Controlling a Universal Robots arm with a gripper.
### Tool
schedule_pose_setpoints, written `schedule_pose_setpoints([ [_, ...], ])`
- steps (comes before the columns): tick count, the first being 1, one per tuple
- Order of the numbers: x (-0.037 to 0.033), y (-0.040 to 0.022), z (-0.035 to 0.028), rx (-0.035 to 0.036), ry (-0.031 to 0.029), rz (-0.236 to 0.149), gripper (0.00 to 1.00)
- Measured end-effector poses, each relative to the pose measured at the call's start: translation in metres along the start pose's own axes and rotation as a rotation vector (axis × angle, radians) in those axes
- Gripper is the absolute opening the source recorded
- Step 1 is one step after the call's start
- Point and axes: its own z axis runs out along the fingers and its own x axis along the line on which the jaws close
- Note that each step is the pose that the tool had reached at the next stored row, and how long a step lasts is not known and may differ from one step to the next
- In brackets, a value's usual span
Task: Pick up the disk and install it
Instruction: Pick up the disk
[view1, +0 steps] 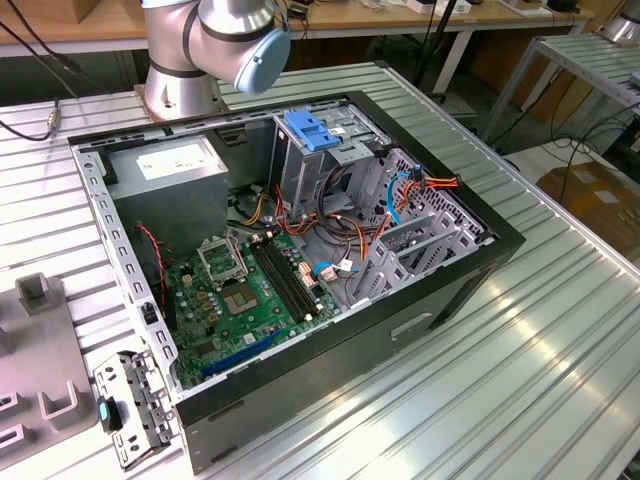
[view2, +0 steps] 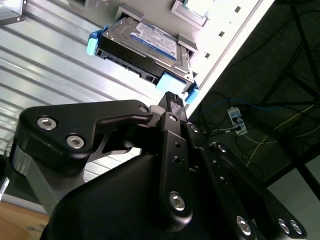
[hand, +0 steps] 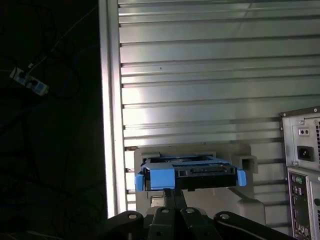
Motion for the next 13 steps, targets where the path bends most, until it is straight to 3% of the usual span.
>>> schedule_pose_setpoints([
  [7,-0.0001,0.0,0.0001,-0.0021,0.004,-0.092,0.11],
  [11,-0.0001,0.0,0.0,-0.004,0.008,-0.18,0.11],
  [13,-0.0001,0.0,0.0,-0.0046,0.0091,-0.205,0.11],
])
